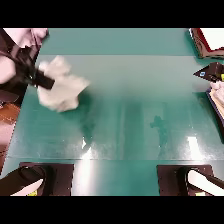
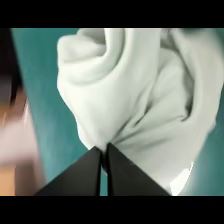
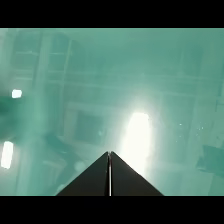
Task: Fold the shirts.
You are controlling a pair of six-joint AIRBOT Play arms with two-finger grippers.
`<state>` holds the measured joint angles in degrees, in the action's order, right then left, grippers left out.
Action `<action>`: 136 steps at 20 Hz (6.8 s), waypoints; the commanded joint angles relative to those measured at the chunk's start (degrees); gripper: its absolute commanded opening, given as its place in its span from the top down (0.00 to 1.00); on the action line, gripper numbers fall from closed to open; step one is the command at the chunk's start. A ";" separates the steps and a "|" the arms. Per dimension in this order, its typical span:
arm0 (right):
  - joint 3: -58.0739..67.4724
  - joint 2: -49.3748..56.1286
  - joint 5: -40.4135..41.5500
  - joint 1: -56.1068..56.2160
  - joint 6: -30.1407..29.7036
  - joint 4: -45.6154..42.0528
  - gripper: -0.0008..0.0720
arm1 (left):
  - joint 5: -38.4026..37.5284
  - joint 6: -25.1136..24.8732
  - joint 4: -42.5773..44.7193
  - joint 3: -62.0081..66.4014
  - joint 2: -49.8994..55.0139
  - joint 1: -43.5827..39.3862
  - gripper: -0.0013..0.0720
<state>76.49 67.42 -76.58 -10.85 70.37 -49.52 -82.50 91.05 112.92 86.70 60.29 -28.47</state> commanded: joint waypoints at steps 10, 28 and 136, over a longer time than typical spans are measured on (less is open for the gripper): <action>9.14 0.00 0.13 0.04 0.07 0.00 0.97 | 15.17 -12.07 -19.74 23.89 4.76 -13.55 0.95; 13.03 0.02 -0.44 0.02 0.07 -0.11 0.97 | -2.75 -6.19 -38.97 4.87 23.69 15.58 0.30; 30.73 24.15 6.64 22.51 9.22 -29.03 0.97 | 40.46 1.05 -40.04 -32.46 -1.40 20.81 0.95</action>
<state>106.37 82.98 -74.04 6.50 76.90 -71.13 -54.19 91.90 72.99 58.63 53.58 -12.45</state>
